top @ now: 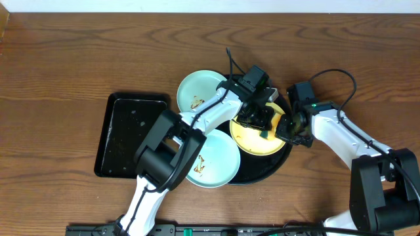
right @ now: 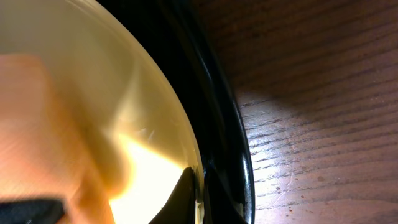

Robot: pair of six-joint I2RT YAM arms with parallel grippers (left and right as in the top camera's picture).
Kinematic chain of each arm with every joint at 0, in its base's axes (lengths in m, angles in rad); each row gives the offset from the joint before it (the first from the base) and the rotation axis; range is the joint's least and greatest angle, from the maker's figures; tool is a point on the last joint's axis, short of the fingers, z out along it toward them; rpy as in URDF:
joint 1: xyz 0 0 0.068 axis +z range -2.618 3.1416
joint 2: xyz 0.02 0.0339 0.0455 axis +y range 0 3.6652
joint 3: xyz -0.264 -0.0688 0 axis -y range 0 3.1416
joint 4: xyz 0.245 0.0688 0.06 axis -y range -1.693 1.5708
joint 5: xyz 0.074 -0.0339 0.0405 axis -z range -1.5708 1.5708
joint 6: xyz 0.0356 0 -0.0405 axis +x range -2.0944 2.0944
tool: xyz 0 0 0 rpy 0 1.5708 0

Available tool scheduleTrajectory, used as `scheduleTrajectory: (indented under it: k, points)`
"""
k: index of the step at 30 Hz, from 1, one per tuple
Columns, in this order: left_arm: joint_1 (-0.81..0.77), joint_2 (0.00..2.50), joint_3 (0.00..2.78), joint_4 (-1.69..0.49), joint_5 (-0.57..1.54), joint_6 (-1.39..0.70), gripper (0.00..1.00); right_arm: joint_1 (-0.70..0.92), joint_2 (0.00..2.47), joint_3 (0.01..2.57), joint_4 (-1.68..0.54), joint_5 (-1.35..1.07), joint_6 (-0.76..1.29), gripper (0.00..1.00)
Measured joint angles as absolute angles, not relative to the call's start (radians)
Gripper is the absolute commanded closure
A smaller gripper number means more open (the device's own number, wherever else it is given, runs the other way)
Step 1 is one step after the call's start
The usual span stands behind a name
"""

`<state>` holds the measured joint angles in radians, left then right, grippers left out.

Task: Clean dirty plates on tray and stack at the side
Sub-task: 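Wipe the sponge across the yellow plate's left side while right holds rim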

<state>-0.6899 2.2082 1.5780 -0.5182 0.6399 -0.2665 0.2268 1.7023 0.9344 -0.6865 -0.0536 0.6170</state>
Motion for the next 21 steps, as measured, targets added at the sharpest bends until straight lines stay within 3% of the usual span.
scheduleTrajectory:
  k: [11, 21]
  points:
    - [-0.682, 2.243, 1.591, -0.548, 0.619, -0.289, 0.93, 0.227, 1.702, 0.934, -0.687, -0.054, 0.617, 0.99]
    - [-0.639, 2.227, 1.633, -0.739, 0.426, -0.303, 0.92, 0.227, 1.702, 0.934, -0.690, -0.055, 0.617, 0.99]
